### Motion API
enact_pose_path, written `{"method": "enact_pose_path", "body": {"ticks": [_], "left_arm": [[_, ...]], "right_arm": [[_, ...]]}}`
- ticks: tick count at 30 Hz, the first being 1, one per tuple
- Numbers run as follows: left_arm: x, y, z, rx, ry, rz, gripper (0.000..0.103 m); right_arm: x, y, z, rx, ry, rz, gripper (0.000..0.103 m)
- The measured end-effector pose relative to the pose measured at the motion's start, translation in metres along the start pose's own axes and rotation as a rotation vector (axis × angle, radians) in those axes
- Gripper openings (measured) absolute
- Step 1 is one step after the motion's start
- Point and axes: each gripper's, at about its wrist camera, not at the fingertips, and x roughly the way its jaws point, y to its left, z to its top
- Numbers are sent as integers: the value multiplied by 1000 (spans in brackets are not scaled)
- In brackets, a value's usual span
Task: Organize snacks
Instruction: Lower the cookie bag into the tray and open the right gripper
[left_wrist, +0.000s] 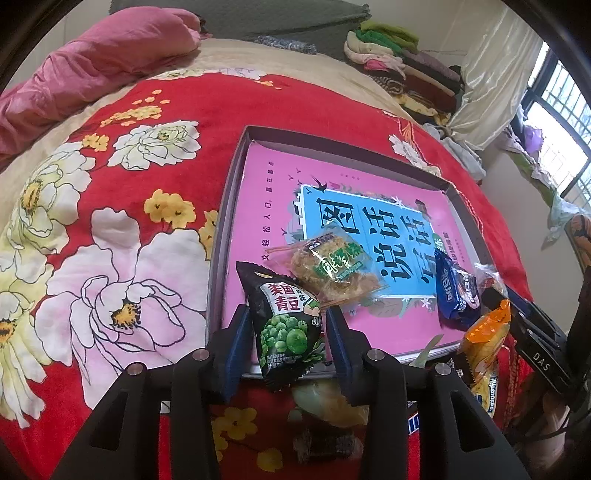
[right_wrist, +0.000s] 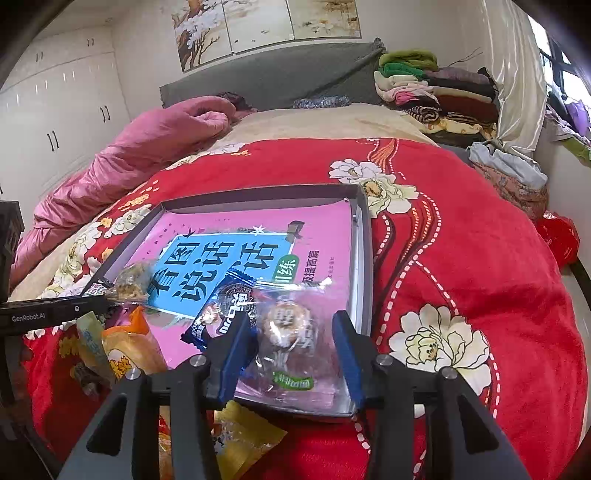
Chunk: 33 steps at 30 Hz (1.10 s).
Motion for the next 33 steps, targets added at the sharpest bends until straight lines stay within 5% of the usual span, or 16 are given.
{"method": "enact_pose_path", "body": {"ticks": [21, 24, 33], "left_arm": [[-6, 1, 1, -8, -11, -29, 49], [-9, 2, 1, -13, -15, -42, 57], [-14, -2, 2, 4, -27, -50, 62]], "right_arm": [[-8, 2, -2, 29, 0, 69, 53], [-8, 1, -2, 47, 6, 81, 54], [-9, 2, -4, 65, 15, 93, 58]]}}
